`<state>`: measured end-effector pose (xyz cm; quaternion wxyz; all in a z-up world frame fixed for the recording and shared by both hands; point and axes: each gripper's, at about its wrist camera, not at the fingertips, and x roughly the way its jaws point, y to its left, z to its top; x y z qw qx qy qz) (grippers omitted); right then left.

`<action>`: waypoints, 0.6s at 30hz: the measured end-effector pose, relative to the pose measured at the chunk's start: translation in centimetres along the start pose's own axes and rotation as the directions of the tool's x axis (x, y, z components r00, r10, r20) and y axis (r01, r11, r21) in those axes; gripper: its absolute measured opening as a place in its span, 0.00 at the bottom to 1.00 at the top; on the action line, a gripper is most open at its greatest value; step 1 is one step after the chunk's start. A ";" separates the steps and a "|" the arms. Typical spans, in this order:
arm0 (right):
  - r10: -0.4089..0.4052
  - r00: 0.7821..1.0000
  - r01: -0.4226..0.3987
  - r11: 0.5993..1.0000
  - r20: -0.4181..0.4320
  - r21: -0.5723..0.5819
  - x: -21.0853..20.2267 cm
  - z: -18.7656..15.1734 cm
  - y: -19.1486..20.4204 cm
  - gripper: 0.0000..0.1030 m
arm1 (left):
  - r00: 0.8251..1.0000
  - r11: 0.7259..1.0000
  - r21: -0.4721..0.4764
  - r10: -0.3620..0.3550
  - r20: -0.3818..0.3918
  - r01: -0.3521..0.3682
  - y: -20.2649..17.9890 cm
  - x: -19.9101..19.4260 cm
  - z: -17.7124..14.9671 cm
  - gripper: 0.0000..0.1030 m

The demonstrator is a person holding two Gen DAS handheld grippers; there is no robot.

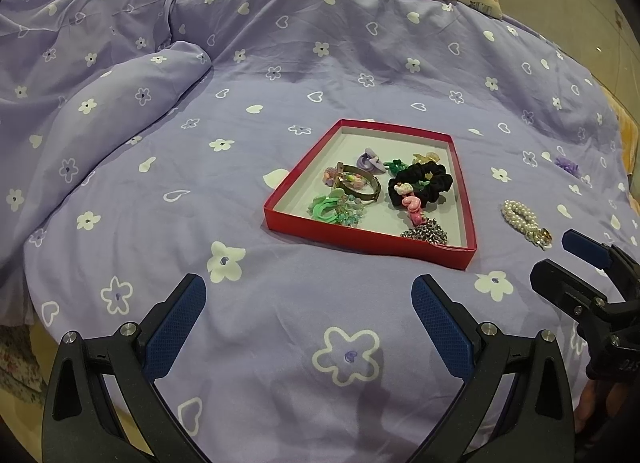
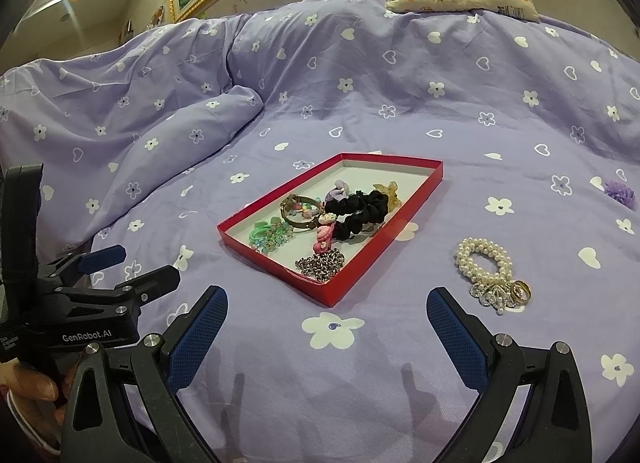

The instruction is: Organize jewelry

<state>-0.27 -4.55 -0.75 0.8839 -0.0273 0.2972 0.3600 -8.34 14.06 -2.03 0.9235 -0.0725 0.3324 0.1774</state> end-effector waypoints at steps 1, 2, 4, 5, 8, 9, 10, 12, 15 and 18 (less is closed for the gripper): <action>0.000 1.000 0.000 1.000 0.000 0.000 0.0 0.0 0.0 0.98 | 1.000 1.000 -0.001 -0.001 0.000 0.001 0.0 0.0 0.0 1.00; -0.001 1.000 0.001 1.000 -0.001 0.001 0.0 -0.1 0.0 0.98 | 1.000 1.000 -0.002 -0.001 0.000 0.001 0.0 0.0 0.0 1.00; 0.000 1.000 0.000 1.000 0.000 0.001 0.0 -0.1 0.1 0.98 | 1.000 1.000 0.000 0.001 0.001 -0.001 -0.1 0.0 -0.1 1.00; 0.001 1.000 -0.001 1.000 0.000 0.001 0.0 0.0 0.1 0.98 | 1.000 1.000 -0.001 -0.001 0.001 0.001 0.0 0.0 0.0 1.00; 0.001 1.000 -0.001 1.000 0.000 0.000 0.0 0.0 0.1 0.98 | 1.000 1.000 -0.001 -0.001 0.001 0.001 -0.1 -0.1 0.0 1.00; 0.001 1.000 -0.001 1.000 0.000 0.001 0.0 0.0 0.1 0.98 | 1.000 1.000 -0.002 -0.002 0.001 0.002 -0.1 -0.1 -0.1 1.00; 0.001 1.000 -0.001 1.000 0.000 0.001 0.0 0.0 0.1 0.98 | 1.000 1.000 -0.002 -0.003 0.001 0.003 -0.1 -0.1 0.0 1.00; 0.000 1.000 0.000 1.000 0.000 0.000 -0.1 0.1 0.1 0.98 | 1.000 1.000 0.000 -0.005 0.000 0.005 -0.2 -0.1 0.0 1.00; 0.000 1.000 0.000 1.000 0.000 0.001 0.0 0.0 0.1 0.98 | 1.000 1.000 0.001 -0.004 -0.001 0.004 -0.3 -0.1 0.0 1.00; 0.001 1.000 -0.001 1.000 0.000 0.001 0.0 0.0 0.1 0.98 | 1.000 1.000 0.003 -0.002 -0.004 0.002 -0.3 0.1 0.1 1.00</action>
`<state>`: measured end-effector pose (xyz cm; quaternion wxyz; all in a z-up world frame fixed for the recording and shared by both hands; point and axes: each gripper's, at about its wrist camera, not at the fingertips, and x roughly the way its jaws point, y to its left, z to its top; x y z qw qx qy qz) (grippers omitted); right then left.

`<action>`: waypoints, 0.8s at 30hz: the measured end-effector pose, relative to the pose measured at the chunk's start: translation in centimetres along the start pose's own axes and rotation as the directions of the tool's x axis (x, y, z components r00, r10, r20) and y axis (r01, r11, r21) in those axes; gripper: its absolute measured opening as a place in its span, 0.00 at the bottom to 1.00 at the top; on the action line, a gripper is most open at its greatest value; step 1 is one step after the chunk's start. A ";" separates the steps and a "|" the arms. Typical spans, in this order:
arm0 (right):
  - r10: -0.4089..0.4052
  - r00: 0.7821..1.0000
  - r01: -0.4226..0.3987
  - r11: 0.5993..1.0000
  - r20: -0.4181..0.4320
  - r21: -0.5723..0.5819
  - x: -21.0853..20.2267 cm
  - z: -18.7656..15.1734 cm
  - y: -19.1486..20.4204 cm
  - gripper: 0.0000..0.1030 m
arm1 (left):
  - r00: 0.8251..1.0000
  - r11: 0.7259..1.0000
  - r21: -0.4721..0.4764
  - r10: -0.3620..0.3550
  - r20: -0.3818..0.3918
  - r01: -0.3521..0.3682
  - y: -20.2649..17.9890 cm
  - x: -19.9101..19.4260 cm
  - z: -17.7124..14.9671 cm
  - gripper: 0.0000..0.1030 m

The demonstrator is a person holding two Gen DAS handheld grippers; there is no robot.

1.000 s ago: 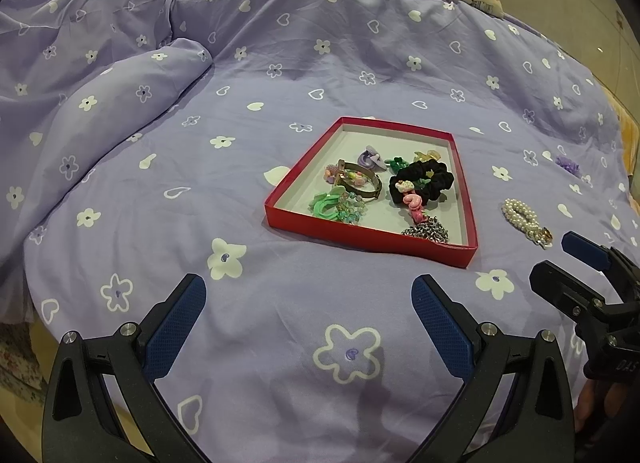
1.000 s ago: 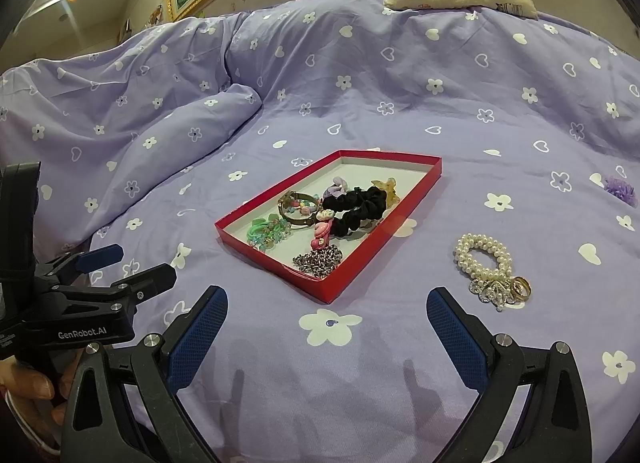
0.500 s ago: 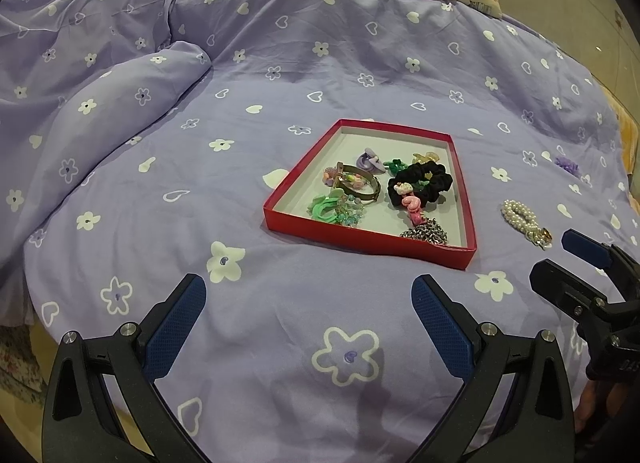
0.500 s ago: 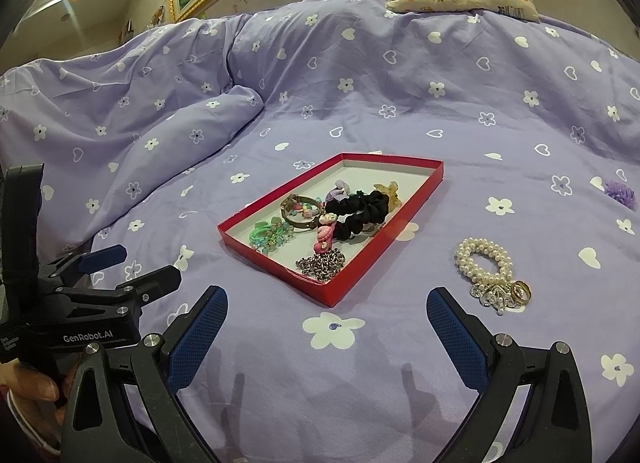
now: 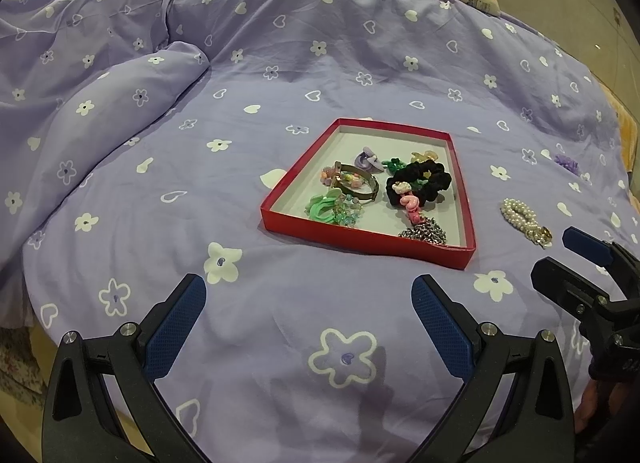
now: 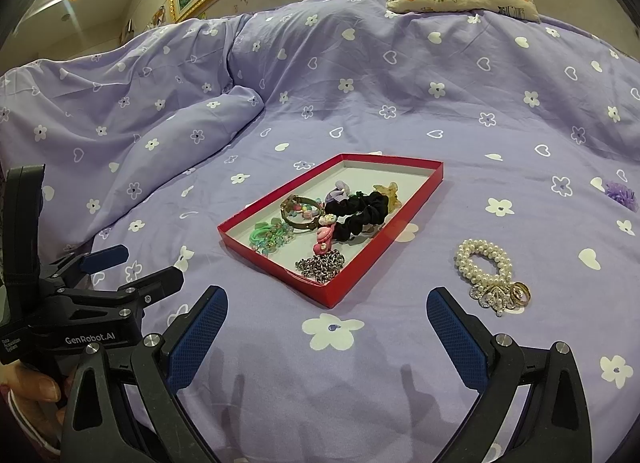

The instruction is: Organize jewelry

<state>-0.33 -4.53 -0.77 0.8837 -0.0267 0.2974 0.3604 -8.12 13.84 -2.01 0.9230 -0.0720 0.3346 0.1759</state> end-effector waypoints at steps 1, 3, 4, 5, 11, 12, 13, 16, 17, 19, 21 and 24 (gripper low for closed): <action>0.000 1.000 0.000 1.000 0.001 0.000 0.0 0.0 0.0 0.98 | 1.000 1.000 0.000 0.002 -0.001 -0.002 0.0 0.0 0.0 1.00; 0.000 1.000 0.000 1.000 0.001 0.000 0.0 0.0 0.0 0.98 | 1.000 1.000 0.000 0.001 -0.002 -0.001 0.1 0.2 0.1 1.00; 0.000 1.000 0.000 1.000 0.001 0.000 0.0 0.0 0.0 0.98 | 1.000 1.000 0.000 0.000 -0.003 0.000 0.2 0.2 0.1 1.00; 0.000 1.000 0.000 1.000 0.001 0.000 0.0 0.0 0.0 0.98 | 1.000 1.000 0.000 0.000 -0.003 0.000 0.2 0.2 0.1 1.00; 0.005 1.000 -0.005 1.000 0.002 0.002 0.0 0.1 0.0 0.98 | 1.000 1.000 0.002 -0.003 -0.005 0.003 0.1 0.3 0.1 1.00; 0.005 1.000 -0.005 1.000 0.002 0.002 0.0 0.1 0.0 0.98 | 1.000 1.000 0.003 -0.005 -0.006 0.005 0.2 0.4 0.1 1.00; 0.006 1.000 -0.006 1.000 0.001 0.003 0.0 0.1 0.0 0.98 | 1.000 1.000 0.004 -0.005 -0.006 0.005 0.2 0.4 0.1 1.00; 0.006 1.000 -0.006 1.000 0.001 0.004 0.0 0.1 -0.1 0.98 | 1.000 1.000 0.006 -0.007 -0.007 0.007 0.1 0.6 0.2 1.00; 0.007 1.000 -0.007 1.000 0.002 0.005 0.0 0.1 -0.1 0.98 | 1.000 1.000 0.007 -0.007 -0.007 0.007 0.1 0.6 0.2 1.00; 0.008 1.000 -0.008 1.000 0.002 0.007 0.1 0.1 -0.1 0.98 | 1.000 1.000 0.007 -0.008 -0.009 0.008 0.1 0.7 0.2 1.00; 0.011 1.000 -0.011 1.000 0.002 0.009 0.1 0.2 -0.1 0.98 | 1.000 1.000 0.008 -0.010 -0.009 0.010 0.1 0.7 0.3 1.00; 0.010 1.000 -0.010 1.000 0.003 0.008 0.1 0.2 -0.2 0.98 | 1.000 1.000 0.009 -0.010 -0.010 0.010 0.1 0.8 0.3 1.00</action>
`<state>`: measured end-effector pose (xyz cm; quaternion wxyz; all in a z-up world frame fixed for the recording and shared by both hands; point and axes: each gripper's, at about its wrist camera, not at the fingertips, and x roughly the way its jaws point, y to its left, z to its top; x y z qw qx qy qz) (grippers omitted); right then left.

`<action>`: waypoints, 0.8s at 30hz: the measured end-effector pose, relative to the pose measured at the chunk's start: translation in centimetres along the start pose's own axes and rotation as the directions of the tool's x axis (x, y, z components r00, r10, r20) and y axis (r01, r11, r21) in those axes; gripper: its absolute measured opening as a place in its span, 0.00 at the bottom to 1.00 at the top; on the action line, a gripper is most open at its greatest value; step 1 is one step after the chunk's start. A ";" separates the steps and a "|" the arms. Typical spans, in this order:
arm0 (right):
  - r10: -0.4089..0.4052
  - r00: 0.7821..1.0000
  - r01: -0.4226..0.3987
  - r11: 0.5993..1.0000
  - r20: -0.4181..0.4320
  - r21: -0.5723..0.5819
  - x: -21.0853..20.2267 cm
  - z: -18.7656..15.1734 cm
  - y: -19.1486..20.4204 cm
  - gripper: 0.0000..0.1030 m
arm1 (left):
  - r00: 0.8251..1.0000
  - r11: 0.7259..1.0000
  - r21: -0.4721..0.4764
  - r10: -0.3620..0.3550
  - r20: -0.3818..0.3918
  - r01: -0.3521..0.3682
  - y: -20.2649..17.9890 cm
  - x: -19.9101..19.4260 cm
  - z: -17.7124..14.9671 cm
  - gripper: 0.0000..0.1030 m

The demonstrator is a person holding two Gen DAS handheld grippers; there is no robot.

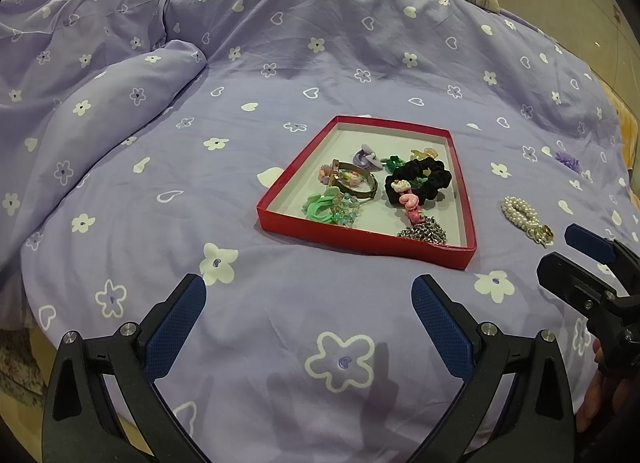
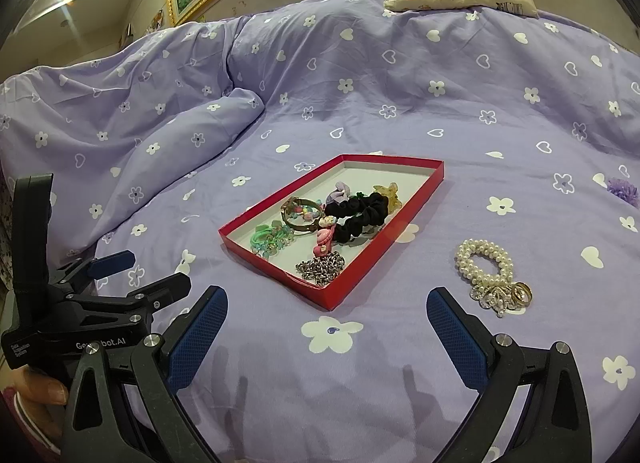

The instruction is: Organize jewelry

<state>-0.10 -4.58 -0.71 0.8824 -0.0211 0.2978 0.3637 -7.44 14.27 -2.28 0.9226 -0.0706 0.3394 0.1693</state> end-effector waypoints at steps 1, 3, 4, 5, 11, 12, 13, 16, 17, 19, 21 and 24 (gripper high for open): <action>0.000 1.000 0.000 1.000 -0.001 0.000 0.0 0.0 0.0 0.98 | 1.000 1.000 0.000 -0.001 0.000 0.001 0.0 0.0 0.0 1.00; 0.001 1.000 -0.001 1.000 -0.002 0.001 0.0 0.0 0.0 0.98 | 1.000 1.000 0.000 0.000 0.000 0.000 0.0 0.0 0.0 1.00; 0.002 1.000 -0.002 1.000 -0.002 0.002 0.0 0.0 0.0 0.98 | 1.000 1.000 0.000 -0.001 -0.001 0.001 0.0 0.0 0.0 1.00; 0.002 1.000 -0.002 1.000 -0.002 0.002 0.0 0.0 0.0 0.98 | 1.000 1.000 0.001 -0.001 -0.001 0.001 -0.1 0.0 0.1 1.00; 0.001 1.000 -0.001 1.000 0.000 0.001 0.0 0.0 0.0 0.98 | 1.000 1.000 0.004 -0.003 0.000 0.003 -0.1 0.1 0.2 1.00; 0.001 1.000 -0.001 1.000 0.000 0.001 0.0 0.0 0.0 0.98 | 1.000 1.000 0.005 -0.003 0.000 0.003 -0.1 0.1 0.2 1.00; 0.002 1.000 -0.002 1.000 0.000 0.001 0.0 0.0 0.0 0.98 | 1.000 1.000 0.005 -0.004 0.000 0.004 -0.1 0.1 0.2 1.00; 0.004 1.000 -0.004 1.000 -0.002 0.003 0.1 0.0 0.0 0.98 | 1.000 1.000 0.004 -0.003 0.000 0.003 -0.1 0.1 0.2 1.00; 0.004 1.000 -0.004 1.000 -0.002 0.003 0.1 0.0 0.0 0.98 | 1.000 1.000 0.004 -0.004 -0.001 0.004 -0.1 0.1 0.2 1.00; 0.004 1.000 -0.004 1.000 -0.001 0.002 0.1 0.0 0.0 0.98 | 1.000 1.000 0.004 -0.006 -0.001 0.006 -0.1 0.1 0.2 1.00; 0.003 1.000 -0.003 1.000 -0.001 0.002 0.0 0.0 0.0 0.98 | 1.000 1.000 0.005 -0.006 -0.001 0.006 -0.2 0.1 0.3 1.00; 0.004 1.000 -0.004 1.000 0.000 0.004 0.1 0.0 -0.1 0.98 | 1.000 1.000 0.008 -0.010 0.000 0.010 -0.3 0.1 0.4 1.00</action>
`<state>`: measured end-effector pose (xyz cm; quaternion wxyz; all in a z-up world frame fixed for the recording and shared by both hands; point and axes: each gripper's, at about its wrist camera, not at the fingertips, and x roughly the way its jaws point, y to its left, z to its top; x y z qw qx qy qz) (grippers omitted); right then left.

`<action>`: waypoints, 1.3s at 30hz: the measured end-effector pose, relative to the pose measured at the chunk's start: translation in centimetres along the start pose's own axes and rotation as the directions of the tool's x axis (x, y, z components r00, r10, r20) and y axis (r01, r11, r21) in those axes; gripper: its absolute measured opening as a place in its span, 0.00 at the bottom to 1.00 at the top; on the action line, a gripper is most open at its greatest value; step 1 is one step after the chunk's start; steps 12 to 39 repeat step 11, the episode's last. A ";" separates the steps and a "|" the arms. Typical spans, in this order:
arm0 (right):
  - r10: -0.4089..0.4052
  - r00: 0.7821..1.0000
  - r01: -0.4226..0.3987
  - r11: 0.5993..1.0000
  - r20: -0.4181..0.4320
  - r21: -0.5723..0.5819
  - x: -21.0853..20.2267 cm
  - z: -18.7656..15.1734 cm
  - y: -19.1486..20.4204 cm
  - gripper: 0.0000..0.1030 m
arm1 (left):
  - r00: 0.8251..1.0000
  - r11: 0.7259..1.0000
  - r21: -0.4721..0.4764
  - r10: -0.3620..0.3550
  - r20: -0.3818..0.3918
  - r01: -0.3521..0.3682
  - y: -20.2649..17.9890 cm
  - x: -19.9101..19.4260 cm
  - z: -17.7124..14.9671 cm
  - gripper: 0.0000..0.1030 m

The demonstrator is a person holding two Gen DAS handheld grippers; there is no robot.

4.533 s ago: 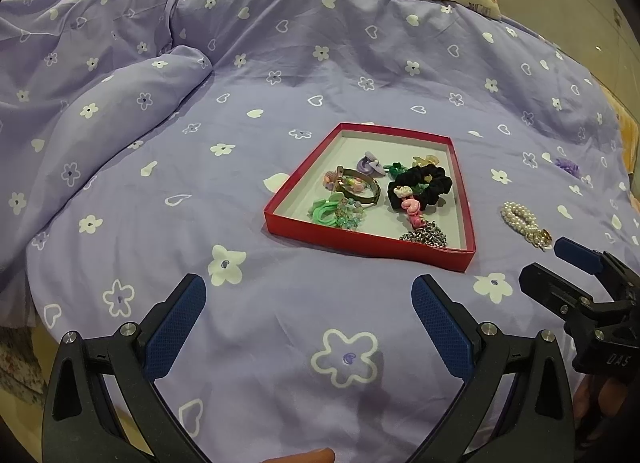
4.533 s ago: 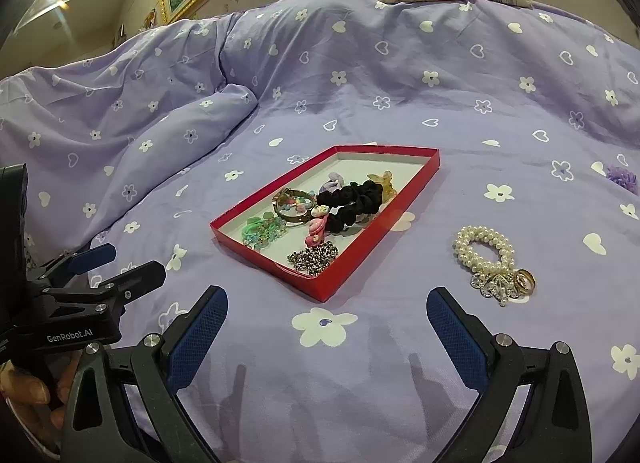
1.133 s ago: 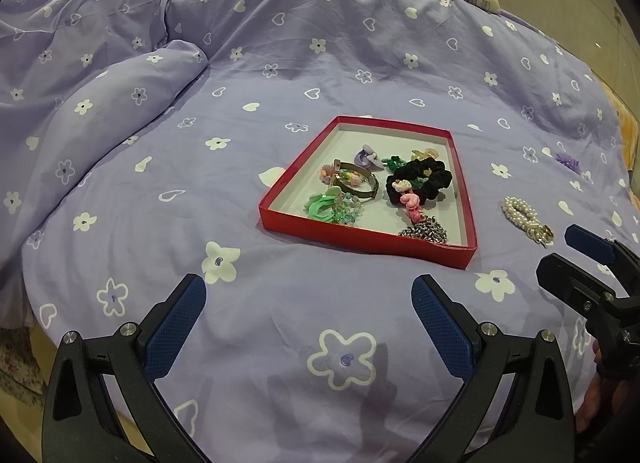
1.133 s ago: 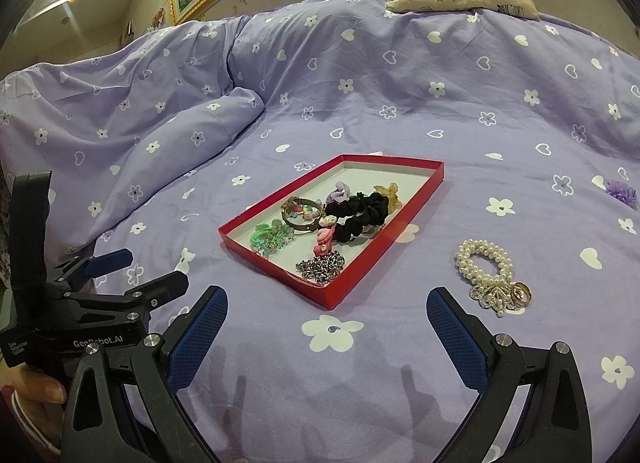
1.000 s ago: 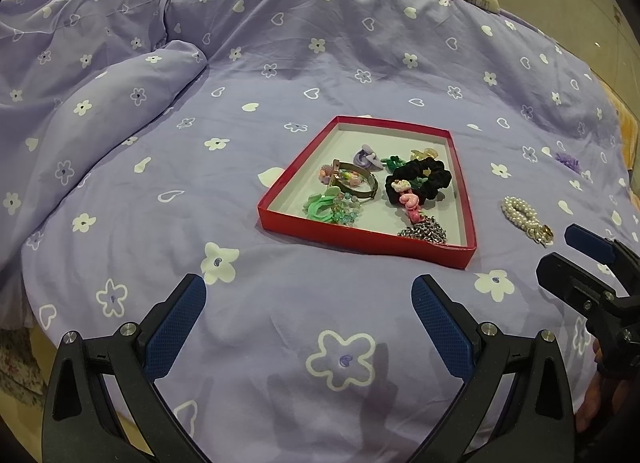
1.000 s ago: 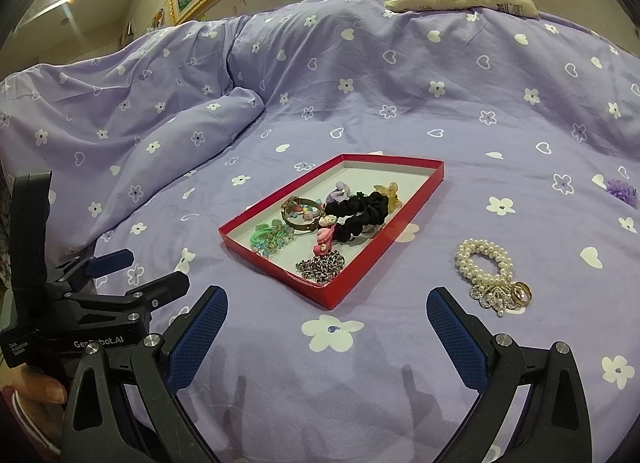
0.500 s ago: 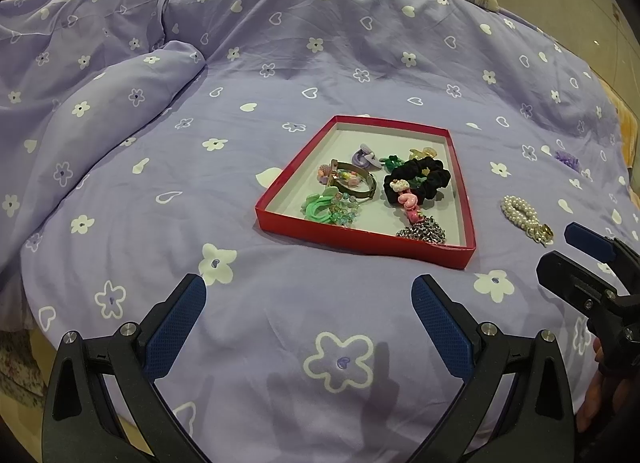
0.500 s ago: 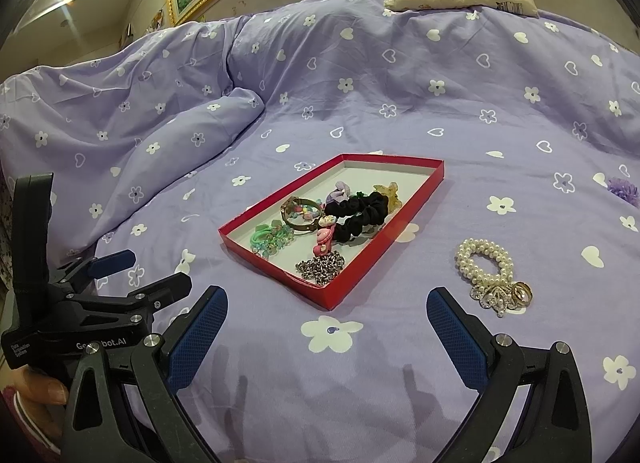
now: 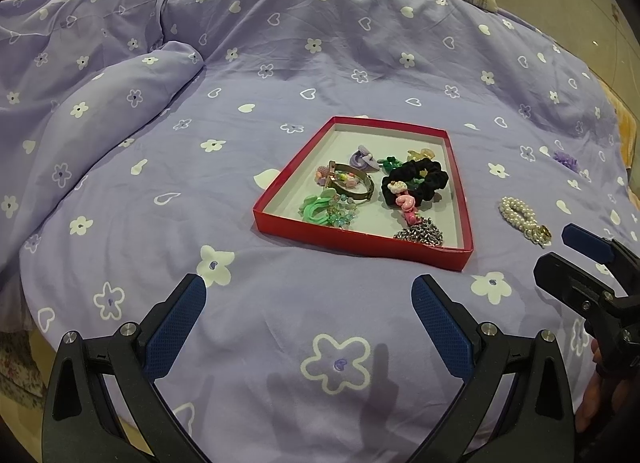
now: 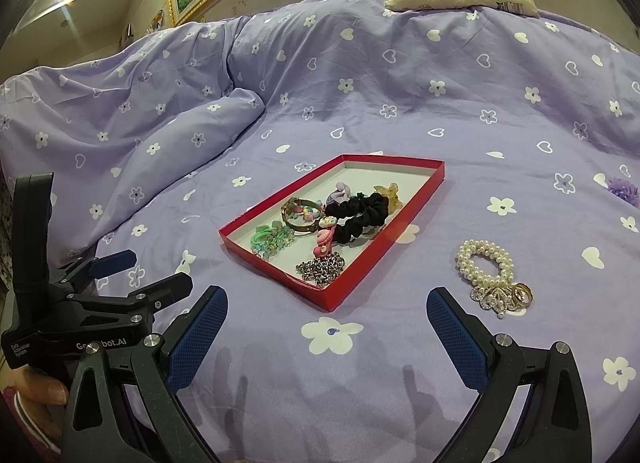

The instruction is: Organize jewelry

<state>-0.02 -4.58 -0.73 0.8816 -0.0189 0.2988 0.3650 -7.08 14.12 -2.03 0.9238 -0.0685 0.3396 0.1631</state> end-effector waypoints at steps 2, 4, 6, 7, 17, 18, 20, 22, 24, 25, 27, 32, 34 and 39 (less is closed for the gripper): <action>-0.001 1.000 0.001 1.000 0.000 0.000 0.0 0.0 0.0 0.98 | 1.000 1.000 0.003 0.000 0.001 0.000 0.0 0.0 0.1 1.00; 0.000 1.000 0.000 1.000 0.000 0.000 0.0 0.0 0.0 0.98 | 1.000 1.000 0.002 -0.003 0.000 0.003 0.0 0.0 0.1 1.00; -0.001 1.000 0.001 1.000 0.001 0.000 0.0 0.0 0.0 0.98 | 1.000 1.000 0.002 -0.005 0.000 0.005 -0.1 0.0 0.1 1.00; -0.001 1.000 0.001 1.000 0.000 0.000 0.0 0.0 0.0 0.98 | 1.000 1.000 0.002 -0.006 0.001 0.006 -0.1 -0.1 0.2 1.00; -0.002 1.000 0.002 1.000 -0.004 0.003 0.0 0.2 -0.2 0.98 | 1.000 1.000 -0.004 -0.011 0.003 0.011 0.0 -0.1 0.4 1.00; -0.002 1.000 0.002 1.000 -0.004 0.003 0.0 0.2 -0.2 0.98 | 1.000 1.000 -0.004 -0.011 0.003 0.011 0.0 -0.1 0.4 1.00; -0.002 1.000 0.002 1.000 -0.004 0.003 0.0 0.2 -0.2 0.98 | 1.000 1.000 -0.004 -0.011 0.003 0.011 0.0 -0.1 0.4 1.00; -0.002 1.000 0.002 1.000 -0.004 0.003 0.0 0.2 -0.2 0.98 | 1.000 1.000 -0.004 -0.011 0.003 0.011 0.0 -0.1 0.4 1.00; -0.002 1.000 0.002 1.000 -0.004 0.003 0.0 0.2 -0.2 0.98 | 1.000 1.000 -0.004 -0.011 0.003 0.011 0.0 -0.1 0.4 1.00; -0.002 1.000 0.002 1.000 -0.004 0.003 0.0 0.2 -0.2 0.98 | 1.000 1.000 -0.004 -0.011 0.003 0.011 0.0 -0.1 0.4 1.00; -0.002 1.000 0.002 1.000 -0.004 0.003 0.0 0.2 -0.2 0.98 | 1.000 1.000 -0.004 -0.011 0.003 0.011 0.0 -0.1 0.4 1.00; -0.002 1.000 0.002 1.000 -0.004 0.003 0.0 0.2 -0.2 0.98 | 1.000 1.000 -0.004 -0.011 0.003 0.011 0.0 -0.1 0.4 1.00; -0.002 1.000 0.002 1.000 -0.004 0.003 0.0 0.2 -0.2 0.98 | 1.000 1.000 -0.004 -0.011 0.003 0.011 0.0 -0.1 0.4 1.00; -0.002 1.000 0.002 1.000 -0.004 0.003 0.0 0.2 -0.2 0.98 | 1.000 1.000 -0.004 -0.011 0.003 0.011 0.0 -0.1 0.4 1.00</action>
